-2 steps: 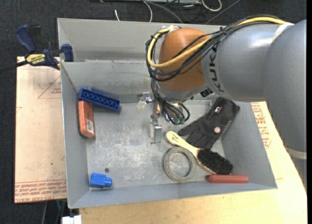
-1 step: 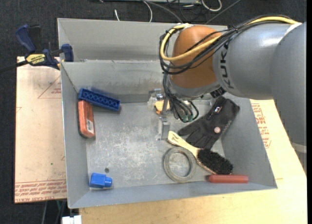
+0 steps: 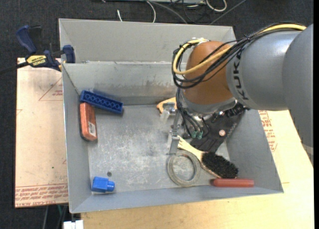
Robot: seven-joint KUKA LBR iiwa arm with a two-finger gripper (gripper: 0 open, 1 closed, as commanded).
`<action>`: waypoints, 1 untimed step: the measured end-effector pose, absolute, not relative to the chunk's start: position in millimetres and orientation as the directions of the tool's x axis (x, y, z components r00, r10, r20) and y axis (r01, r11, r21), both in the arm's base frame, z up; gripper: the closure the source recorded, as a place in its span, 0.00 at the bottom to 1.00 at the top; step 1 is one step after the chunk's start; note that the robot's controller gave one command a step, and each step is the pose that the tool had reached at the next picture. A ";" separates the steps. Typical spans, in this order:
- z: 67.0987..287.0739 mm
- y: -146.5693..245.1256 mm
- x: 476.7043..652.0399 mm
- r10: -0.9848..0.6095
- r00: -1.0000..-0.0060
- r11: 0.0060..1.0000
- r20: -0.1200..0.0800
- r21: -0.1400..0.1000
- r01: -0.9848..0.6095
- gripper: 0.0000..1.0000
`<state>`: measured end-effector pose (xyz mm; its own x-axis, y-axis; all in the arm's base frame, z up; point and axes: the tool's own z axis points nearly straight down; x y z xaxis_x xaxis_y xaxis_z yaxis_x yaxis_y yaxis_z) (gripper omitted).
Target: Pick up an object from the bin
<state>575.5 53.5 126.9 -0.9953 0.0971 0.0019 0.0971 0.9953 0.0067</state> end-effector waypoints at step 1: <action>151.2 8.4 594.1 -0.132 -0.991 0.991 -0.007 0.005 -0.132 0.00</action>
Offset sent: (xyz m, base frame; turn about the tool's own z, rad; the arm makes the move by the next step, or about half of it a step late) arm 0.0148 -0.1320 0.0112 -0.1543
